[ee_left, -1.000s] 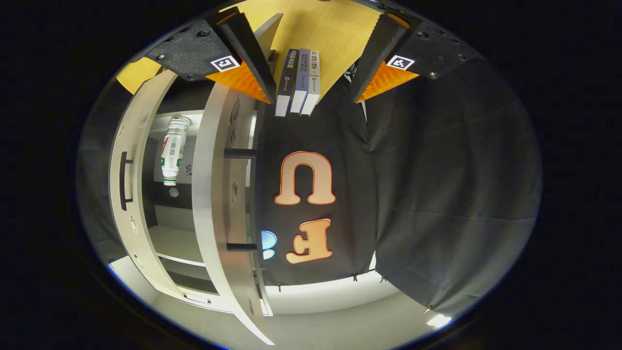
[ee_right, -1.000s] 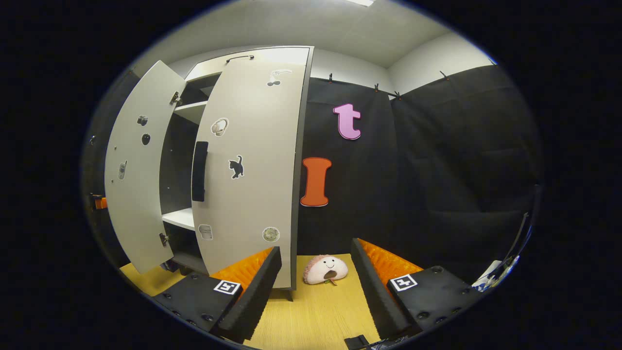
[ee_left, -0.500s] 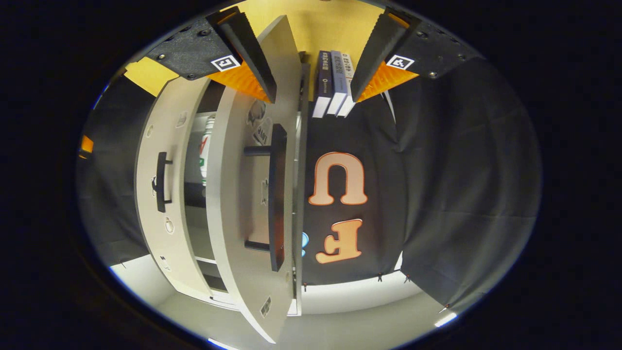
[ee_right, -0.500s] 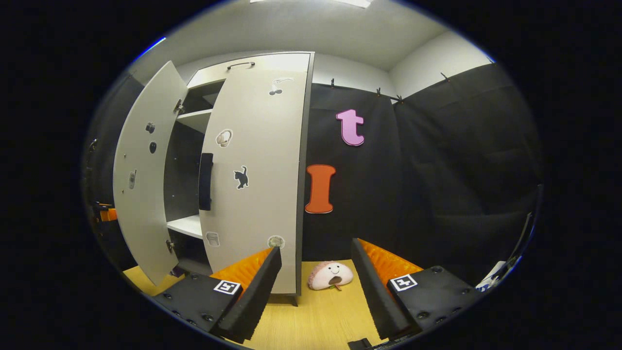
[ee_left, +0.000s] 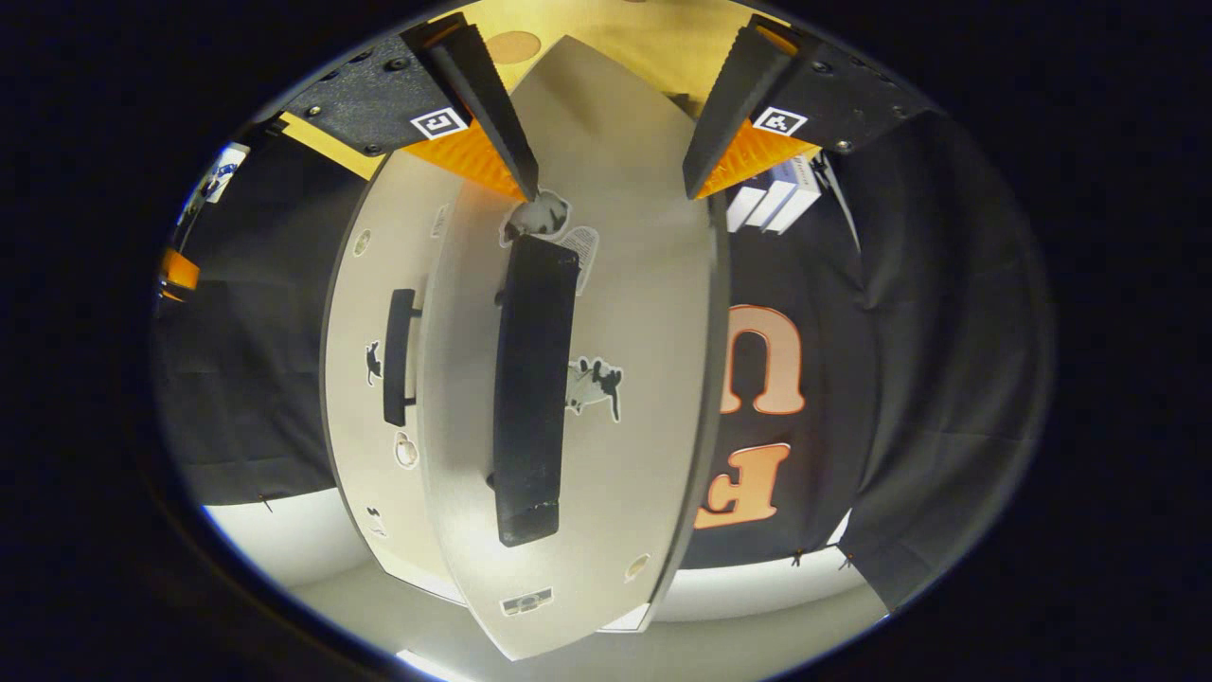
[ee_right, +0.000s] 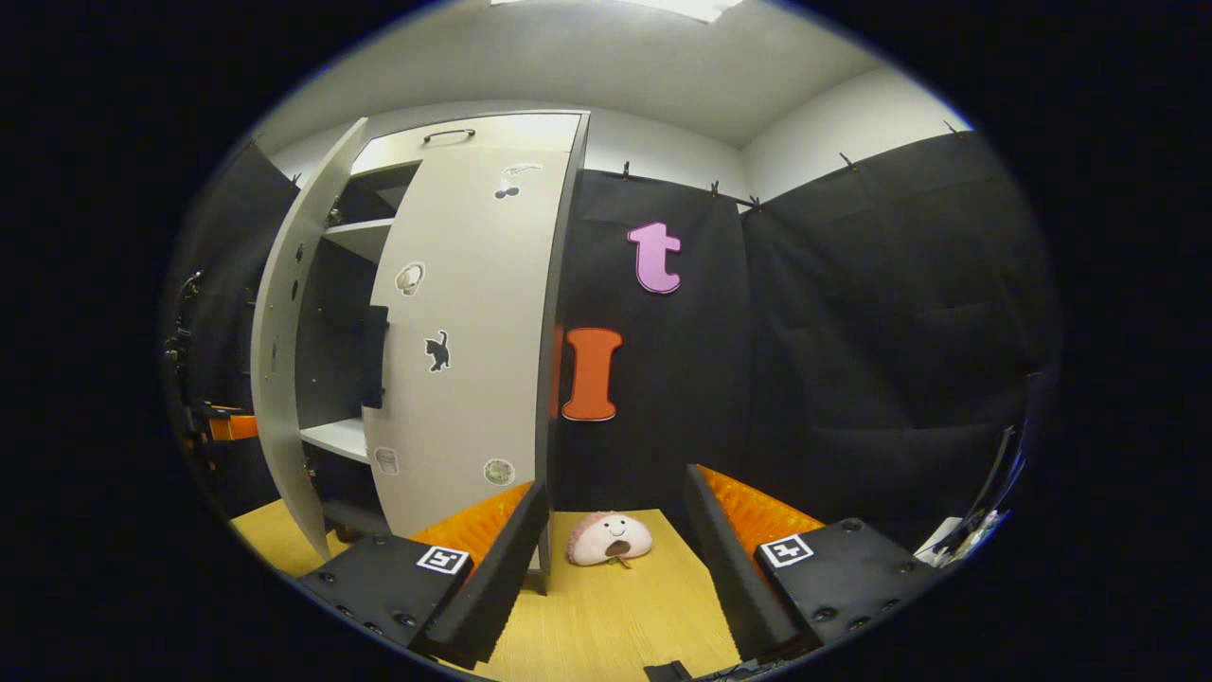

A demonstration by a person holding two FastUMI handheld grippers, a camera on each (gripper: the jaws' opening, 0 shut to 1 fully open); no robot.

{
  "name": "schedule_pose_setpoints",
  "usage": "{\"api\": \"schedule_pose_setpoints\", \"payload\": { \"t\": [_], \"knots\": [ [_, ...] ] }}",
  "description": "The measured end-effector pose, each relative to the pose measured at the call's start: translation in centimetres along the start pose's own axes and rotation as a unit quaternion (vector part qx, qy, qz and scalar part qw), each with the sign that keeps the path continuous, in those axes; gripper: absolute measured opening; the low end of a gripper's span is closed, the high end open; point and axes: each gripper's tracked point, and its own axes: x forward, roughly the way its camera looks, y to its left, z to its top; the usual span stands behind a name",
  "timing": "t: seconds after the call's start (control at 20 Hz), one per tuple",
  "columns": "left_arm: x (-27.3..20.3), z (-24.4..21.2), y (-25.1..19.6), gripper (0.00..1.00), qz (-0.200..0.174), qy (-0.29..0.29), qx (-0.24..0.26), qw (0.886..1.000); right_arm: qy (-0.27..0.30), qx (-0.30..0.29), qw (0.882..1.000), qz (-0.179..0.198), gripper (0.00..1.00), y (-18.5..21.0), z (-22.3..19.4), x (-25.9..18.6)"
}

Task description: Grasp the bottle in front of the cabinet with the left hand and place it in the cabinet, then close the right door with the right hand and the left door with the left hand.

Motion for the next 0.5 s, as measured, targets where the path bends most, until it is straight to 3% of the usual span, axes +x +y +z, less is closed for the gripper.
{"api": "schedule_pose_setpoints", "payload": {
  "t": [0.2, 0.3, 0.5],
  "knots": [
    [4.4, -1.0, -2.1, 0.95, -0.008, 0.007, -0.004, 1.000, 0.000, -0.003, 1.000, -0.018, 0.95, -1.8, 0.1, -0.6],
    [5.3, -0.9, -2.5, 0.92, -0.008, 0.005, -0.002, 1.000, 0.001, -0.008, 1.000, -0.026, 0.96, -2.5, 0.0, -0.7],
    [6.7, -1.1, -3.1, 0.95, -0.003, 0.004, -0.015, 1.000, 0.009, -0.010, 1.000, -0.027, 0.96, -2.5, -0.5, -0.9]
  ]
}}
